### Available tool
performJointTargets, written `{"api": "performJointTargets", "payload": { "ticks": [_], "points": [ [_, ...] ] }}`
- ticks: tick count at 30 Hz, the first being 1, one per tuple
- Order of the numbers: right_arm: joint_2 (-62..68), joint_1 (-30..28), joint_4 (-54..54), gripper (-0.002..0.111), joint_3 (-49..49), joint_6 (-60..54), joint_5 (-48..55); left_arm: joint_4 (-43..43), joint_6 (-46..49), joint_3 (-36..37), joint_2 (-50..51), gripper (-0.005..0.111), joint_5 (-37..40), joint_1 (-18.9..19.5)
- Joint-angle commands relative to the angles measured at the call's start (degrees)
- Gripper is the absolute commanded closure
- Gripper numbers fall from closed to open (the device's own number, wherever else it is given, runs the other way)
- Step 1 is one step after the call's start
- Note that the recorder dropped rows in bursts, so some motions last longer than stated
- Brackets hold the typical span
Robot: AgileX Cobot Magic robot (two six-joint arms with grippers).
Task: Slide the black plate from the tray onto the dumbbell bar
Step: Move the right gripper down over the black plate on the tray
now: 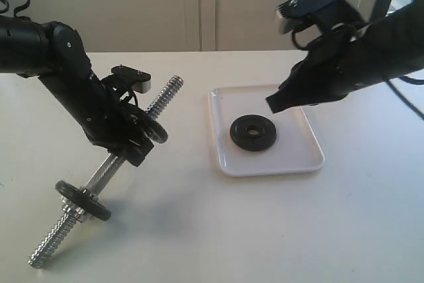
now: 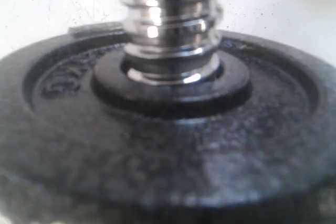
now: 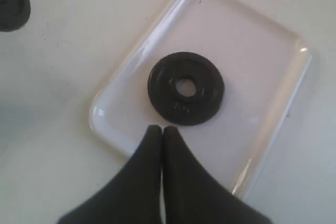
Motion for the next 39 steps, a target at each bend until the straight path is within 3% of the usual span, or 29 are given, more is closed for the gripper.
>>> {"api": "performJointTargets", "payload": {
  "ticks": [1, 6, 11, 13, 25, 39],
  "points": [
    [10.2, 0.8, -0.1, 0.103, -5.3, -1.8, -0.4, -3.1, 1.4, -1.1, -1.8, 0.107, -1.3, -0.2],
    [17.9, 0.8, -0.8, 0.070, -10.6, -2.3, -1.3, -3.1, 2.6, -1.1, 0.9, 0.107, -1.2, -0.2],
    [22.6, 0.8, -1.7, 0.023, -12.7, -6.0, -6.5, -3.1, 3.0, -1.1, 3.5, 0.107, -1.2, -0.2],
    [24.5, 0.8, -2.1, 0.017, -12.7, -6.0, -10.1, -3.1, 3.0, -1.1, 3.7, 0.107, -1.2, -0.2],
    [35.6, 0.7, -2.6, 0.017, -20.7, -5.8, -10.0, -3.1, 3.0, -1.1, 1.4, 0.107, -2.5, -0.2],
    [38.4, 0.7, -6.0, 0.017, -21.4, -2.7, -6.0, -3.1, 3.0, -1.1, 0.0, 0.107, -3.2, -0.2]
  ]
}}
